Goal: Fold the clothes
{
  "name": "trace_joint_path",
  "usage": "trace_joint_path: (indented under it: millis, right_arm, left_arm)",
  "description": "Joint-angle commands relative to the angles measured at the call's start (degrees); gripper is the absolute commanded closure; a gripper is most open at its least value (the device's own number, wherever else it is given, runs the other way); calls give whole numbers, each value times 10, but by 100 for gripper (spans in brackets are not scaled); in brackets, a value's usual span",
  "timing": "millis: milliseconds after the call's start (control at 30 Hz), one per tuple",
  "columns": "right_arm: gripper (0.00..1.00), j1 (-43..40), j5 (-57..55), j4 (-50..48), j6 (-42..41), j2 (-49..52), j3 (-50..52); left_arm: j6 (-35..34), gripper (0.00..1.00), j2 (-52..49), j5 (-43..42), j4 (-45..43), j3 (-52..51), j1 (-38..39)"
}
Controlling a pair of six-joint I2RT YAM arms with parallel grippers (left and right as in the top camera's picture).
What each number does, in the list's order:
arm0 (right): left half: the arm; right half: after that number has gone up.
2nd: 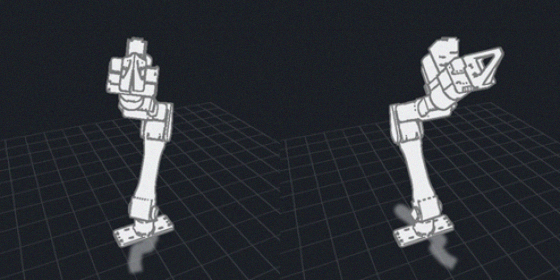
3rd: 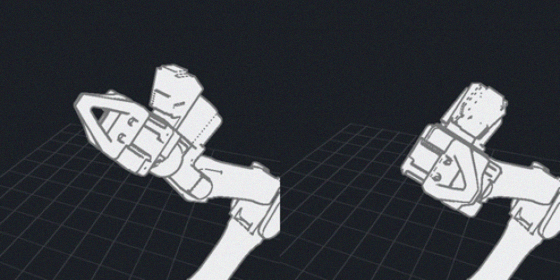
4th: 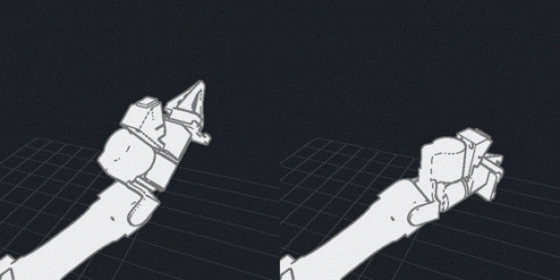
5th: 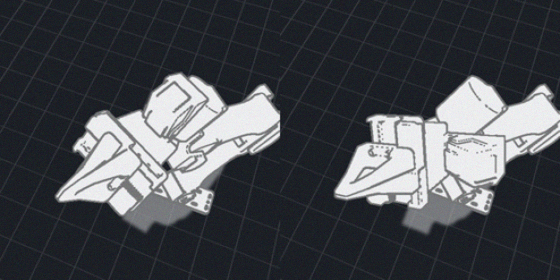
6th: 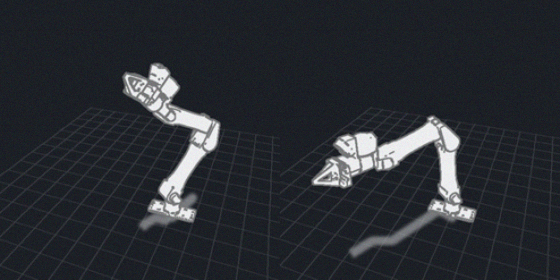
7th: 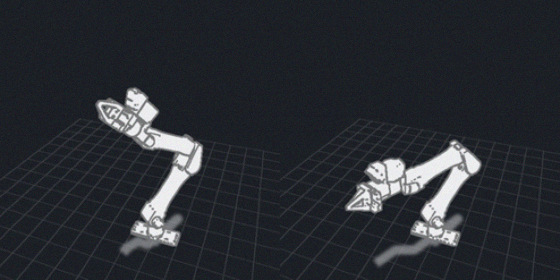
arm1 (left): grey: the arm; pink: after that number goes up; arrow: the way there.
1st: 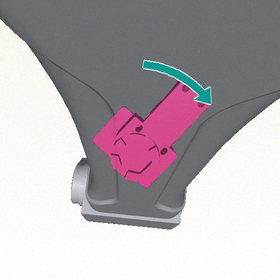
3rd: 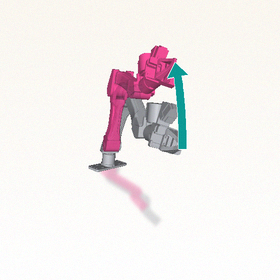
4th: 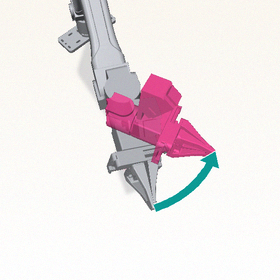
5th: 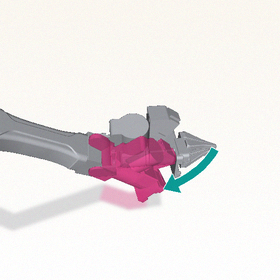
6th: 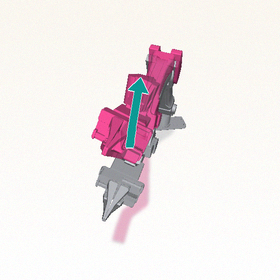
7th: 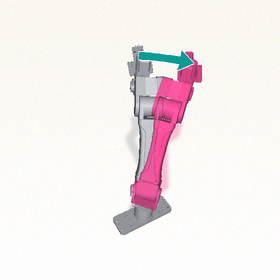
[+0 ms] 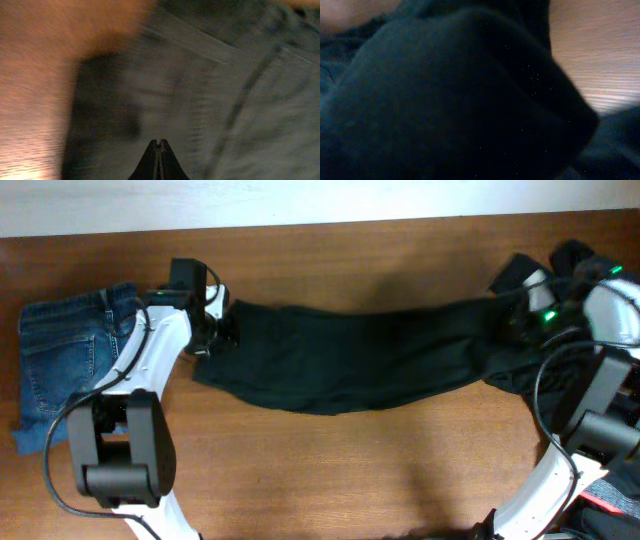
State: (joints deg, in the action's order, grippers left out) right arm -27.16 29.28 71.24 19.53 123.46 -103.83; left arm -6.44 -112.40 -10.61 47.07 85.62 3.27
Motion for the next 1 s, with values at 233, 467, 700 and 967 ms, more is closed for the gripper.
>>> trace_joint_path:
  millis: [233,467,700,967]
  right_arm:
    - [97,35,-75,152,-36,-26,-207]
    - [96,178,-75,167,-115,-26,-209]
    - [96,340,-146,96,-261,-17,-209]
    - [96,485,-231,32,-359,10,-208]
  left_arm:
    - [5,99,35,4,2,20,-24]
    - [5,98,35,31,1,20,-68]
    - [1,98,35,23,1,20,-126]
    - [1,98,35,3,-1,20,-143]
